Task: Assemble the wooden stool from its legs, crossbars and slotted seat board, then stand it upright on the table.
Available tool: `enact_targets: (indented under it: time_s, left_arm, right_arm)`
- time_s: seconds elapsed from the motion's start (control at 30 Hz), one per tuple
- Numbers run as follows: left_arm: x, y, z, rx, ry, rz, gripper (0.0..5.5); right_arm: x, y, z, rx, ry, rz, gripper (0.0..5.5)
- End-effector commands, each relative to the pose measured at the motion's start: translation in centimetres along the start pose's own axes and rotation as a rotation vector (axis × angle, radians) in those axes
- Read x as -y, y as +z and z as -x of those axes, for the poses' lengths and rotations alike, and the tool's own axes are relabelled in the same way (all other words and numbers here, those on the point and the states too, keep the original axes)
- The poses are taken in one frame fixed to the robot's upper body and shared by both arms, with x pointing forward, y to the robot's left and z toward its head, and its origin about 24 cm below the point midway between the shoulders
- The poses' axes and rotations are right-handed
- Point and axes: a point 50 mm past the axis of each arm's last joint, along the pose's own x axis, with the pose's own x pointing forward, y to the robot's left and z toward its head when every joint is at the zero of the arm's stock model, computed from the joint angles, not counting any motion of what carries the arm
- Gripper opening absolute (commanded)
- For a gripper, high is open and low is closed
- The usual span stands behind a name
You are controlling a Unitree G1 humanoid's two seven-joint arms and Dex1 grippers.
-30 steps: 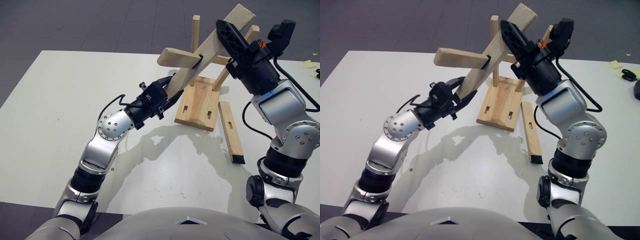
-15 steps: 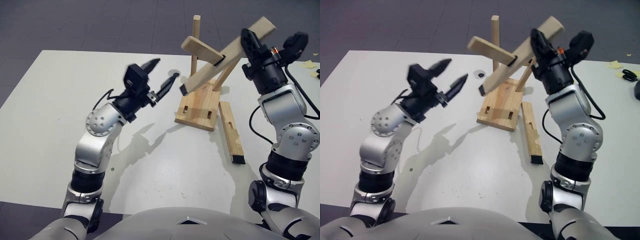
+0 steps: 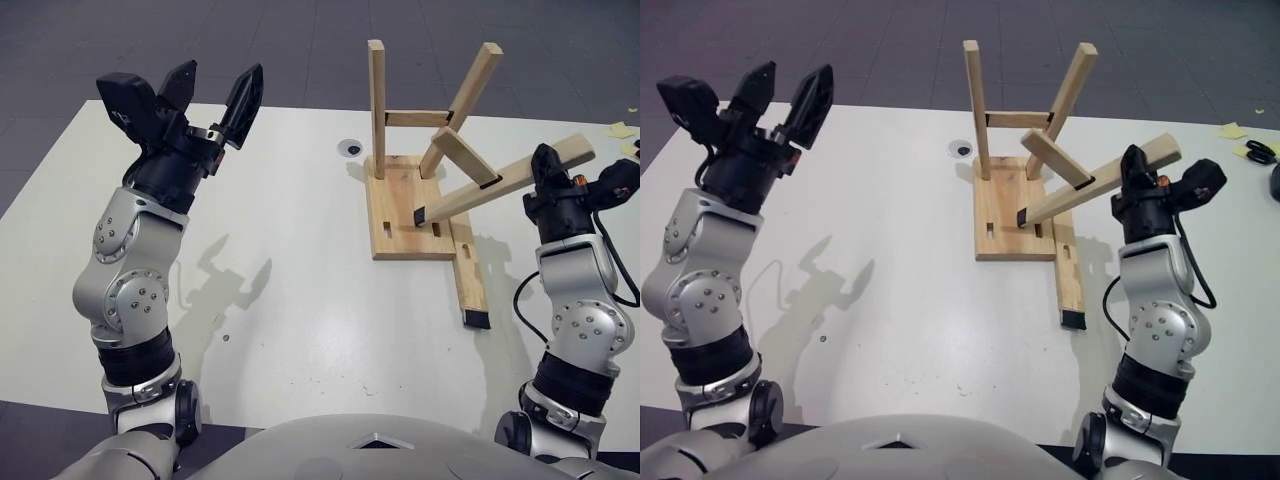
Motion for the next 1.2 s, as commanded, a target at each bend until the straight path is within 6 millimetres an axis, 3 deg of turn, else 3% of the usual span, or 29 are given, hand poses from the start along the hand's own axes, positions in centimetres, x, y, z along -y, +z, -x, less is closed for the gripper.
enact_targets:
  time_s: [0.03, 0.1, 0.17, 0.4, 0.6, 0.93, 1.2]
  left_arm:
    - [0.9, -1.0, 0.1, -0.036, -0.016, 0.029, 5.40]
    - [1.5, -1.2, -0.2, -0.036, -0.035, 0.054, 5.40]
    - [2.0, -1.5, -0.3, -0.046, -0.053, 0.058, 5.40]
    - [2.3, -2.3, -0.1, -0.072, -0.053, 0.082, 5.40]
    - [2.4, -2.8, -0.1, -0.091, -0.054, 0.087, 5.40]
    - [2.4, -3.2, 0.2, -0.108, -0.041, 0.085, 5.40]
    - [2.4, -3.4, 0.3, -0.122, -0.040, 0.084, 5.40]
  right_arm:
    - [-0.7, -0.7, -0.3, -0.036, 0.048, 0.175, 1.02]
    - [-1.7, -0.6, -0.6, -0.008, 0.130, 0.286, 1.02]
    - [-2.2, -0.2, -1.0, 0.010, 0.185, 0.256, 1.02]
    - [-1.0, 2.9, -1.5, 0.086, 0.215, 0.159, 1.02]
    - [0.0, 2.4, -0.7, 0.035, 0.197, 0.054, 1.02]
    - [1.0, 2.9, -0.2, -0.008, 0.222, 0.111, 1.02]
    - [0.4, 3.3, -0.7, -0.062, 0.286, 0.184, 1.02]
